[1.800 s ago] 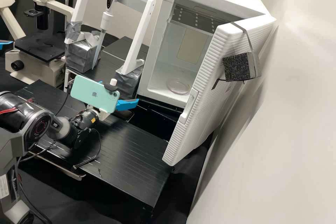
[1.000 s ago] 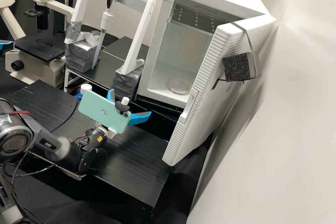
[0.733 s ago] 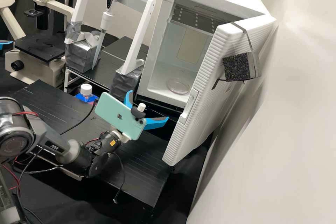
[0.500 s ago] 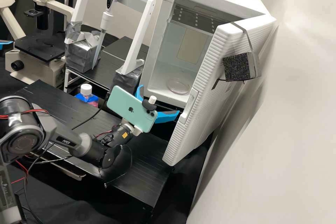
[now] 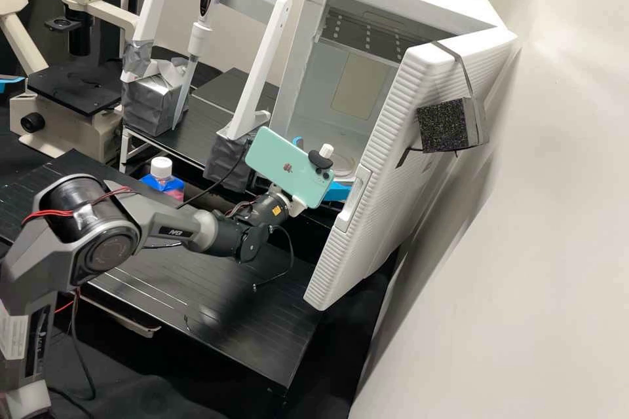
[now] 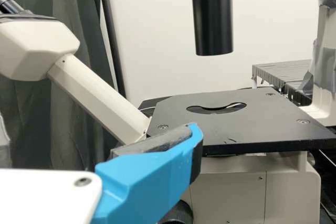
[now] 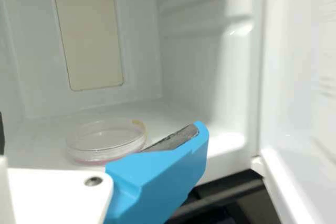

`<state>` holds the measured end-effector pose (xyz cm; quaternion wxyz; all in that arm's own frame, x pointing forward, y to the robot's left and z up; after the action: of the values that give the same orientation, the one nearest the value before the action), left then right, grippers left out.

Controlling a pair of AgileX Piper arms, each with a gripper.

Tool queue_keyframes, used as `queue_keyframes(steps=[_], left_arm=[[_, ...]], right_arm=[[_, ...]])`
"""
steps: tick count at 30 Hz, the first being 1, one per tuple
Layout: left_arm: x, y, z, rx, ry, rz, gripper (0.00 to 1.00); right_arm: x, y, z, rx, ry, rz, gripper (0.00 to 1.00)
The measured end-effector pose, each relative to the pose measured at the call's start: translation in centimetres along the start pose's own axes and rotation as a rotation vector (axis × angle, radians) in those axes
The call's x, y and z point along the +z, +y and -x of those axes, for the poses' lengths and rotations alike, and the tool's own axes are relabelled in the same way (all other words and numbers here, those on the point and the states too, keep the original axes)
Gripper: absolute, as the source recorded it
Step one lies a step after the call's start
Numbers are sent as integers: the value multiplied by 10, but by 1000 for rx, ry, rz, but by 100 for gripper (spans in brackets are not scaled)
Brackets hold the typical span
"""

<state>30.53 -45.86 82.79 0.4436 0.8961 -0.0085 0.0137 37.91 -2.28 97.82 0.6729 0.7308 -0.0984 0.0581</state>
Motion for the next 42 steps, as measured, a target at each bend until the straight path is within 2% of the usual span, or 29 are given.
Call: queue_keyframes(steps=[12,17,25,32,38,42], left_arm=[[0,0,0,0,0,0,100],[0,0,0,0,0,0,100],[0,0,0,0,0,0,100],[0,0,0,0,0,0,100],[0,0,0,0,0,0,100],[0,0,0,0,0,0,100]], right_arm=[[3,-15,-45,-62,-64,13,100],[3,-22,-52,-82,-76,42,100],[-1,-26,-54,-75,-81,115,100],[-4,-26,-59,-65,-80,123,100],[2,-35,-67,-88,-95,121,100],[4,-37,-71,-88,-98,106,100]])
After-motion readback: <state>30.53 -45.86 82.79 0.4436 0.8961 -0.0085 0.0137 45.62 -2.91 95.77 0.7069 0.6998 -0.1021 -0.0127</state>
